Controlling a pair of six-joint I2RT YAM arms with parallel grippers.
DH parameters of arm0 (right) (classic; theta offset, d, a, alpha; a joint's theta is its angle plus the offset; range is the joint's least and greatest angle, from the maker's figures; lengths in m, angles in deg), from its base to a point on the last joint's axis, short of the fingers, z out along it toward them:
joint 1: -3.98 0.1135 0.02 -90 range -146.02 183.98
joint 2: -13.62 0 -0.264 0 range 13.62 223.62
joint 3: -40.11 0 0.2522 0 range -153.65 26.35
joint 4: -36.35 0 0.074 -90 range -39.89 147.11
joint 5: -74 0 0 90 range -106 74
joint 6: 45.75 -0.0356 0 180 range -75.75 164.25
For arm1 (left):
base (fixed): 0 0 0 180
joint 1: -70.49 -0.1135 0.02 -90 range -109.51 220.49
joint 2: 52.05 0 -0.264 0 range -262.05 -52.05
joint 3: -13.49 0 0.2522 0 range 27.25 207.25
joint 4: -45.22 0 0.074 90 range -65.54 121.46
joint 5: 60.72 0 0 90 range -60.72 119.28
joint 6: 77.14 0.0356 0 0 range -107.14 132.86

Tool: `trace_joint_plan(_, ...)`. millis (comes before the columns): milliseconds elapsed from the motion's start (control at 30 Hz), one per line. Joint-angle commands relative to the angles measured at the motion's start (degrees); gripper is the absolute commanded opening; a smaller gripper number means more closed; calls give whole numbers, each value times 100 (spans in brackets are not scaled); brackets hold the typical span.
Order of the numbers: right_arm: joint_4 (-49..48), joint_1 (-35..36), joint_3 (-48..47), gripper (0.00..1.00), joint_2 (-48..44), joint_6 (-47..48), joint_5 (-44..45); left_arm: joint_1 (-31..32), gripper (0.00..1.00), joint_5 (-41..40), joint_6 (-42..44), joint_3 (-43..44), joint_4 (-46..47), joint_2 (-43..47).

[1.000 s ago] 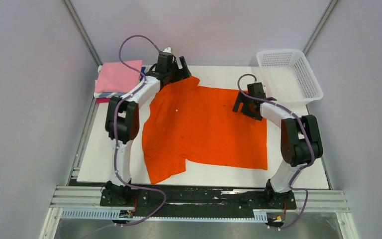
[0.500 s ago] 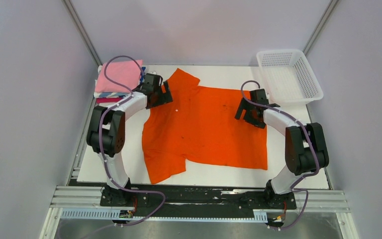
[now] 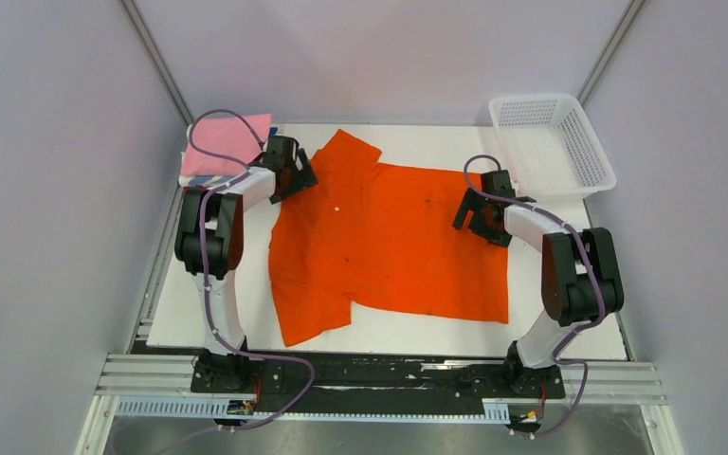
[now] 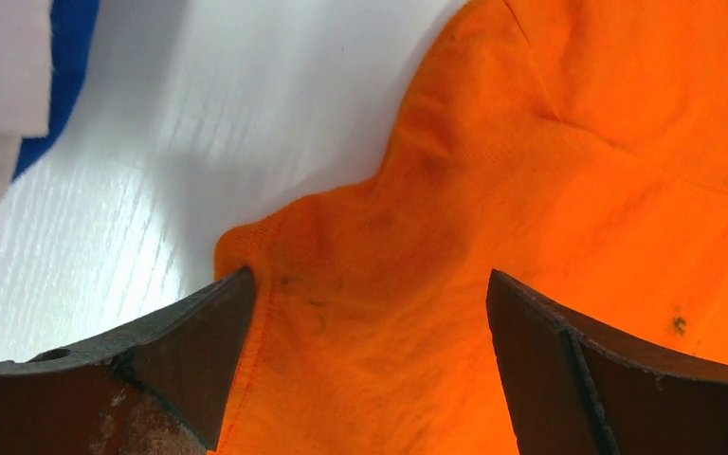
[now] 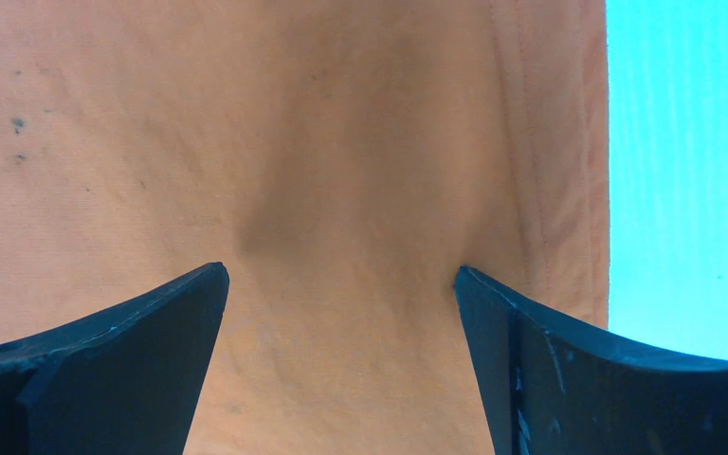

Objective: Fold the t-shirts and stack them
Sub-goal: Flatten out the tshirt, then grab the side of the flattened tshirt closest away from the robot with both arms

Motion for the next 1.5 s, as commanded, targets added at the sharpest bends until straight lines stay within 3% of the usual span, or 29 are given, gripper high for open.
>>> trace_joint_plan(0, -59, -56, -292, 100, 268, -34, 53, -114, 100, -348, -132, 346, -453, -382)
trace_joint_plan(433, 8, -93, -1128, 100, 1248, 33, -10, -400, 100, -932, -185, 1235, -1224, -858)
trace_joint_plan(767, 239, -123, -1459, 100, 1209, 85, 93, -402, 100, -908, -170, 1801, -1389, -1086)
trace_joint_plan(1000, 262, -68, -1448, 100, 242, -19, 42, -256, 100, -612, 9, 1471, -1169, -123)
trace_joint_plan(1167, 270, 186, -835, 100, -667, -153, 104, 33, 100, -784, 9, 893, -1320, 1072)
trace_joint_plan(1300, 201, 276, 87, 100, -1731, -656, 217, 452, 100, -960, -303, 82, -1745, 2170)
trace_joint_plan(1467, 146, 250, 1062, 100, -3030, -1269, 707, 1166, 100, -1300, -834, -1588, -2232, 3551)
